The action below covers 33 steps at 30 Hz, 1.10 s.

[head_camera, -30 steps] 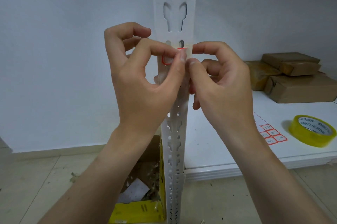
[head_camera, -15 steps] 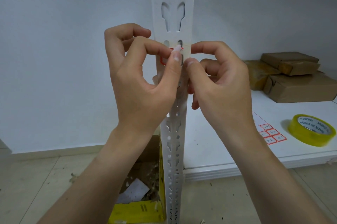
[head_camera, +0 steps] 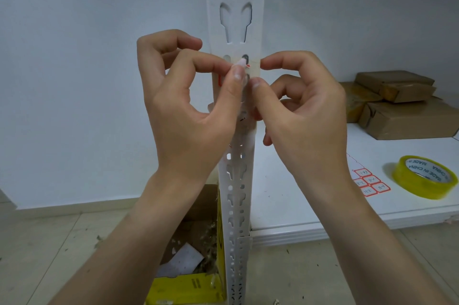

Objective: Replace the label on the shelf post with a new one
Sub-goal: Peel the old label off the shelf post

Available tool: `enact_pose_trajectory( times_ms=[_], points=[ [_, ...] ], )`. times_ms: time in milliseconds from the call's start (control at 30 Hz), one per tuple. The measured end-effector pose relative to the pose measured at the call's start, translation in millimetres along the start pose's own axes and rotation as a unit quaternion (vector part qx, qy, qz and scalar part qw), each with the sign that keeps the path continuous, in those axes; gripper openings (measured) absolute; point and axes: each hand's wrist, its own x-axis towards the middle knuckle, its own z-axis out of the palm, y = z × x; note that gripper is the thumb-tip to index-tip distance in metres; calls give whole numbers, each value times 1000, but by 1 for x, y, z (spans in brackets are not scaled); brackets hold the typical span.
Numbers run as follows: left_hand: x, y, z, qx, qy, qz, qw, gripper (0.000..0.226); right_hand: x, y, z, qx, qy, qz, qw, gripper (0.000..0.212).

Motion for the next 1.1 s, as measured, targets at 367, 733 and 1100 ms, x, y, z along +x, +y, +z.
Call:
enact_pose_trajectory(
  times_ms=[367,733,1100],
  points=[
    [2,0,0,8,15,5,1000,12,0,0,-1,1,-5,2,1000,16],
    [2,0,0,11,24,-5,1000,14,0,-2,-1,-3,-5,6,1000,15],
    [2,1,2,-1,18,-20,1000,12,-1,-1,0,-2,-6,5,1000,15]
  ],
)
